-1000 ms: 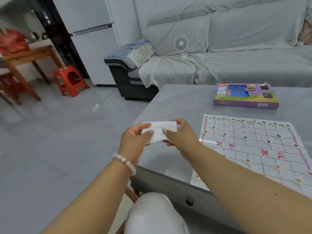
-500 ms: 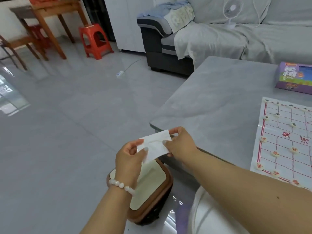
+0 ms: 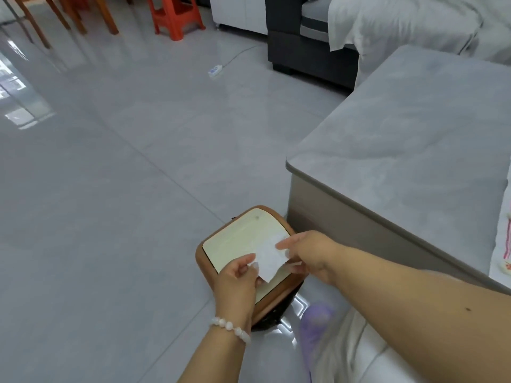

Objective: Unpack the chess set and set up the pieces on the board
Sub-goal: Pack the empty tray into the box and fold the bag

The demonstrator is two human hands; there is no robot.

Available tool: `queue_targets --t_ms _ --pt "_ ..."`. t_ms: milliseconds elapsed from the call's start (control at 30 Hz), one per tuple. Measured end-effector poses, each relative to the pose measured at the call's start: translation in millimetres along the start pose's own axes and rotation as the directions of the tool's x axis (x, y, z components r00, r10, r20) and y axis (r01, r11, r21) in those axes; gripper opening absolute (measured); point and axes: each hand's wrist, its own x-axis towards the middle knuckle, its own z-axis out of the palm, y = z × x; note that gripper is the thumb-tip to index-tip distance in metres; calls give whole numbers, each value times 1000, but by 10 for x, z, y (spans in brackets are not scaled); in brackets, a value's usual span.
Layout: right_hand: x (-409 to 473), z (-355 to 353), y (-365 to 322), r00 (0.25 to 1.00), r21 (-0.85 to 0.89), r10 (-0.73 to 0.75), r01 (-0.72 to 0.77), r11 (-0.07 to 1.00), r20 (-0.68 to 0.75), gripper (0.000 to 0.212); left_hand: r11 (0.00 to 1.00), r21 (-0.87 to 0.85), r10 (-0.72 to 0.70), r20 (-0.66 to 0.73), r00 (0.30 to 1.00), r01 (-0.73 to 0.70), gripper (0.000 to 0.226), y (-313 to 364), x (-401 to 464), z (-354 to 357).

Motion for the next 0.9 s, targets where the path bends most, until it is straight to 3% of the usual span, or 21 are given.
queue_targets --t_ms 167,367,500,600,667,767,900 --pt "65 36 -52 992 -139 115 -108 984 42 14 986 -85 -144 29 989 146 20 -74 22 -6" --pt "144 88 -29 987 -222 159 -148 964 34 37 959 -135 -241 72 968 249 25 -91 189 -16" --pt "167 128 -116 984 -275 176 -166 947 12 36 953 56 -300 20 954 299 24 -56 258 66" --pt "188 140 -123 990 -261 142 -133 956 13 19 924 108 -370 11 929 366 33 -82 339 137" --pt "228 110 -97 994 -256 109 -104 961 6 24 908 83 -415 41 909 410 36 -112 383 172" --pt "310 69 -44 982 -327 189 -177 928 6 35 900 59 -434 65 898 431 23 -143 437 204" --pt "333 44 -50 967 -320 250 -222 921 49 46 878 118 -473 72 878 463 27 -154 535 272"
